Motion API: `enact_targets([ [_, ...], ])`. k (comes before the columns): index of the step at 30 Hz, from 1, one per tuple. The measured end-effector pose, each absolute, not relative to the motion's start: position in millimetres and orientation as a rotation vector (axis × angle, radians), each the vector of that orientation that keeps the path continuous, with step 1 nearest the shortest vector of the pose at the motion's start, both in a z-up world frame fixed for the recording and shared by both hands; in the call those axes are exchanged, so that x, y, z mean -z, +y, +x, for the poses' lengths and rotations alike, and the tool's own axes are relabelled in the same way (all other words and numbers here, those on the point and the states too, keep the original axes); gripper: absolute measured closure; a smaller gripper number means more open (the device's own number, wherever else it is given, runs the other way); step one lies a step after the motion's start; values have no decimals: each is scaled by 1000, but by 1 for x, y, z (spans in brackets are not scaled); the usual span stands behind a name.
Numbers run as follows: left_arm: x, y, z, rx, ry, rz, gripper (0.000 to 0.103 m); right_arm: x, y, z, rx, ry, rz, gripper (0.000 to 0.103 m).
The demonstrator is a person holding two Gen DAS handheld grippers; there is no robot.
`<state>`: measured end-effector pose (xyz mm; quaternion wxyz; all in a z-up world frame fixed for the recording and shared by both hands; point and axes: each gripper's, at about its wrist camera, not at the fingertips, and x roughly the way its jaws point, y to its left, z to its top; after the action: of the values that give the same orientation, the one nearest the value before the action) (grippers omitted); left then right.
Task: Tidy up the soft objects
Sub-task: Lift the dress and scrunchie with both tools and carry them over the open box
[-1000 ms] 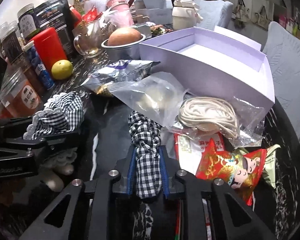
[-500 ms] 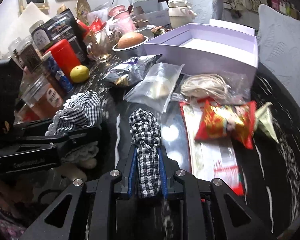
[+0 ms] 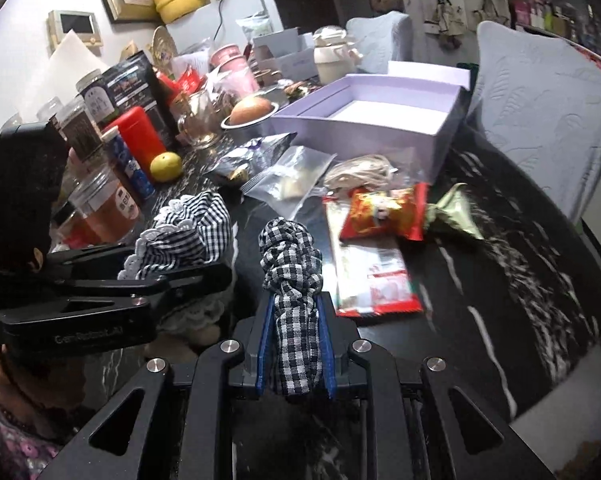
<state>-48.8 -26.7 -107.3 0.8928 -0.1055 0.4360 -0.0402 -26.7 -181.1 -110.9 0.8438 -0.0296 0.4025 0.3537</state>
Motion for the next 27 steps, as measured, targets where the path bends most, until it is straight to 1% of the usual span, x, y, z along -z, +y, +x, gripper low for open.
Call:
enact_targets([
  [14, 68, -60, -17, 187, 805, -156, 54, 73, -228, -20, -665, 766, -13, 82],
  [27, 26, -60, 25, 198, 678, -101, 54, 41, -225, 24, -656, 683, -41, 83],
])
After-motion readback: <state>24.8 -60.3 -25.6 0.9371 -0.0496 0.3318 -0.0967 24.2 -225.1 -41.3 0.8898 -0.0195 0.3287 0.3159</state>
